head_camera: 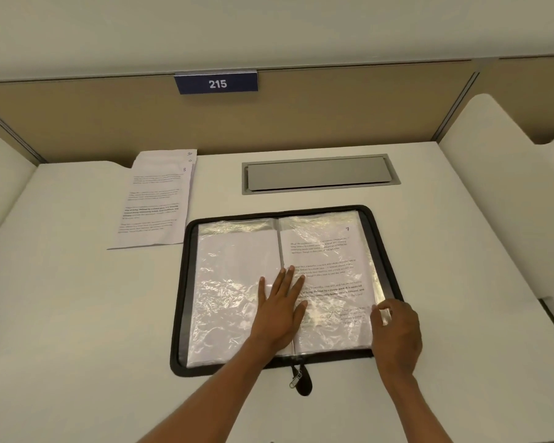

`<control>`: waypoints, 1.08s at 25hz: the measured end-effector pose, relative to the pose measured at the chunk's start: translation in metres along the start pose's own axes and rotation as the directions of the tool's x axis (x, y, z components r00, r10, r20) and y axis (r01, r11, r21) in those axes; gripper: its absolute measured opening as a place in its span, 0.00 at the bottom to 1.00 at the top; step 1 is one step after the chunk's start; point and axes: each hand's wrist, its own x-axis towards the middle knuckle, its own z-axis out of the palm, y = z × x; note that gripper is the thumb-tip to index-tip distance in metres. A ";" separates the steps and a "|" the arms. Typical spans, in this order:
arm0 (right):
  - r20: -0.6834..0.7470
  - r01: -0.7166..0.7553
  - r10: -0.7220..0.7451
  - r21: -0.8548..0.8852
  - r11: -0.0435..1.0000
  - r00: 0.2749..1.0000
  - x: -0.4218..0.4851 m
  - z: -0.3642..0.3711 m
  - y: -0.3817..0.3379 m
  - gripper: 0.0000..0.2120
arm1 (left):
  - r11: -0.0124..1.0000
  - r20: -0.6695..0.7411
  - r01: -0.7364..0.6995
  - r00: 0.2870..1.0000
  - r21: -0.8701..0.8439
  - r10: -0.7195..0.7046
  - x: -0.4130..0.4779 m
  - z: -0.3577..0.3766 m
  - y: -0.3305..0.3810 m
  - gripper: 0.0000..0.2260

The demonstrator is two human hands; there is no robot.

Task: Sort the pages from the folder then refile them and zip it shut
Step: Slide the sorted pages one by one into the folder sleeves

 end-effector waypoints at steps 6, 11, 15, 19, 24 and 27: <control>0.005 0.159 -0.164 0.202 0.966 0.986 -0.034 -0.004 -0.047 0.02 | 0.913 -0.105 0.053 0.989 -0.403 -0.104 -0.016 -0.011 0.022 0.24; 0.111 0.240 -0.269 0.222 0.945 0.957 -0.068 0.008 -0.089 0.04 | 0.651 -0.099 0.049 0.977 -0.757 -0.189 -0.024 -0.061 0.030 0.16; 0.200 0.266 -0.312 0.227 0.937 0.929 -0.093 0.021 -0.119 0.05 | 0.537 -0.081 0.096 0.952 -0.838 -0.296 -0.035 -0.093 0.015 0.11; 0.285 0.329 -0.401 0.270 0.905 0.871 -0.113 0.032 -0.137 0.10 | 0.531 -0.099 0.143 0.911 -0.835 -0.401 -0.043 -0.101 -0.004 0.06; 0.399 0.274 -0.423 0.377 0.885 0.814 -0.108 0.026 -0.149 0.16 | 0.537 -0.148 0.200 0.831 -0.819 -0.536 -0.052 -0.100 -0.041 0.12; 0.364 0.196 -0.341 0.378 0.905 0.867 -0.081 0.032 -0.142 0.19 | 0.518 -0.148 0.242 0.785 -0.820 -0.601 -0.061 -0.106 -0.062 0.10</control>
